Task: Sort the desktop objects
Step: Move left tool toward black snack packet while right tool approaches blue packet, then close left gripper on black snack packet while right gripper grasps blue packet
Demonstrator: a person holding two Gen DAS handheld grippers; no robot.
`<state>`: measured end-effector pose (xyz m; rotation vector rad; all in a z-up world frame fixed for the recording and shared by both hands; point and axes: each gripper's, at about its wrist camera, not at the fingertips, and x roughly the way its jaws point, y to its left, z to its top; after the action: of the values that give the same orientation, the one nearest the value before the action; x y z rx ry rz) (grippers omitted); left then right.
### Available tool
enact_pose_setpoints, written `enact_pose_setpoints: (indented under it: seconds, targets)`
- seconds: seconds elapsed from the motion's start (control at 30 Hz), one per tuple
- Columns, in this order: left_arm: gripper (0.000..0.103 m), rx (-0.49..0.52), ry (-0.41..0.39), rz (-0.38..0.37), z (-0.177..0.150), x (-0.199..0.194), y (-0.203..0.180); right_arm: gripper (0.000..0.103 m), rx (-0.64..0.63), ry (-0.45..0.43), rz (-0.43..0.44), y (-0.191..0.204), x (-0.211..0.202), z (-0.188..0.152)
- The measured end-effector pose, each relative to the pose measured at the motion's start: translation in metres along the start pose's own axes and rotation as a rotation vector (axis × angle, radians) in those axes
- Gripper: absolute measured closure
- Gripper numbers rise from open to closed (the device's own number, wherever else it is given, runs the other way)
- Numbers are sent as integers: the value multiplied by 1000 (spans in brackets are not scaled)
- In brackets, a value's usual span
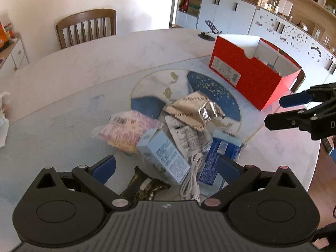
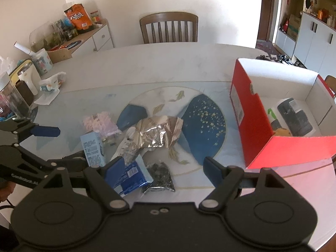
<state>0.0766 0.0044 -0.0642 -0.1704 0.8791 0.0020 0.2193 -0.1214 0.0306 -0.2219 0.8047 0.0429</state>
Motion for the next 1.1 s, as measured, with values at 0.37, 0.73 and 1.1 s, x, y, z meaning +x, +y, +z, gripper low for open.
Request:
enact_pose_setpoints:
  seconds: [0.37, 0.73, 1.1]
  targets:
    - [0, 80, 28, -20, -26, 14, 16, 21, 4, 56, -3, 17, 15, -11]
    - [1, 124, 36, -37, -35, 23, 28, 22, 49, 108, -41, 41, 34, -31]
    - [4, 200, 19, -61, -36, 26, 28, 27, 168, 123, -153, 60, 50, -45]
